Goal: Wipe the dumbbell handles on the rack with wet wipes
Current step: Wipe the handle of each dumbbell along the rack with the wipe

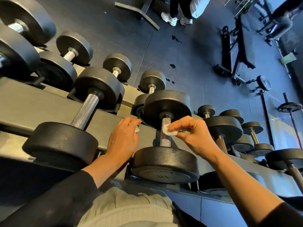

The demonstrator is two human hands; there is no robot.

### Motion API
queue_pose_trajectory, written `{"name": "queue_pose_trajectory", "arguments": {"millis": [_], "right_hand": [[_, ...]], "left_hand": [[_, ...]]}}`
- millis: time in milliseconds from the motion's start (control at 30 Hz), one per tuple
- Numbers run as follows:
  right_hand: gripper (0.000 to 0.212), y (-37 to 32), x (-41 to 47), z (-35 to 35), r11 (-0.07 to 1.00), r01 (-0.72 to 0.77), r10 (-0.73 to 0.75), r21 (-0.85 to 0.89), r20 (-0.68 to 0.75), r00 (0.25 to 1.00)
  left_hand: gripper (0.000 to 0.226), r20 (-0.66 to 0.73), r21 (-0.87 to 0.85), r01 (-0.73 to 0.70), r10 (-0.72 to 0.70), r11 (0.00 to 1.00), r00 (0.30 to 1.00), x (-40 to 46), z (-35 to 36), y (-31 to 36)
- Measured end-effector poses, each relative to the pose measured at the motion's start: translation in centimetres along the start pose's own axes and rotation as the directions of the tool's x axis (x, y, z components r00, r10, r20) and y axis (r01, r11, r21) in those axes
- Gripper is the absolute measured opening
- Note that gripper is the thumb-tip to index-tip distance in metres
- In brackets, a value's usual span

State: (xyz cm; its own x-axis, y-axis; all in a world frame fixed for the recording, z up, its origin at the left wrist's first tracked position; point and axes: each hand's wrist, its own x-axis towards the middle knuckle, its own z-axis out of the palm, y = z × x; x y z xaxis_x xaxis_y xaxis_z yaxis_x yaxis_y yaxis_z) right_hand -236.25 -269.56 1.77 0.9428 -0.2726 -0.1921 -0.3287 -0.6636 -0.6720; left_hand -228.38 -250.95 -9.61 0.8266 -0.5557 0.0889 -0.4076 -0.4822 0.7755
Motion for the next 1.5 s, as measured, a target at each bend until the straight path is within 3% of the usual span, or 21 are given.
{"name": "queue_pose_trajectory", "arguments": {"millis": [400,667,833,1100,1367,1500], "right_hand": [[0.021,-6.0,6.7,3.3,0.957,0.276,-0.278,0.090,0.013,0.960],[0.023,-7.7,9.3,8.1,0.923,0.370,-0.381,0.103,0.135,0.915],[0.023,-7.4,10.9,11.2,0.924,0.380,-0.380,0.040,0.192,0.905],[0.022,-7.3,11.9,13.6,0.879,0.433,-0.423,-0.202,0.093,0.902],[0.017,-6.7,11.0,16.8,0.958,0.235,-0.245,0.165,0.043,0.969],[0.017,-6.8,10.7,16.8,0.931,0.219,-0.221,0.293,-0.025,0.975]], "left_hand": [[0.035,-0.136,0.311,-0.105,0.153,0.945,0.979,0.7,-8.5,4.2],[0.041,-0.225,0.481,0.137,-0.029,0.866,0.974,-1.6,-13.5,2.4],[0.035,-0.230,0.493,0.193,-0.087,0.848,0.969,-2.7,-14.9,1.4],[0.027,-0.181,0.372,0.270,-0.216,0.888,0.959,-2.2,-15.4,0.1],[0.041,-0.163,0.364,0.289,-0.245,0.885,0.956,-2.2,-15.4,0.0],[0.031,-0.183,0.358,0.289,-0.237,0.888,0.954,-2.2,-15.4,-0.1]]}}
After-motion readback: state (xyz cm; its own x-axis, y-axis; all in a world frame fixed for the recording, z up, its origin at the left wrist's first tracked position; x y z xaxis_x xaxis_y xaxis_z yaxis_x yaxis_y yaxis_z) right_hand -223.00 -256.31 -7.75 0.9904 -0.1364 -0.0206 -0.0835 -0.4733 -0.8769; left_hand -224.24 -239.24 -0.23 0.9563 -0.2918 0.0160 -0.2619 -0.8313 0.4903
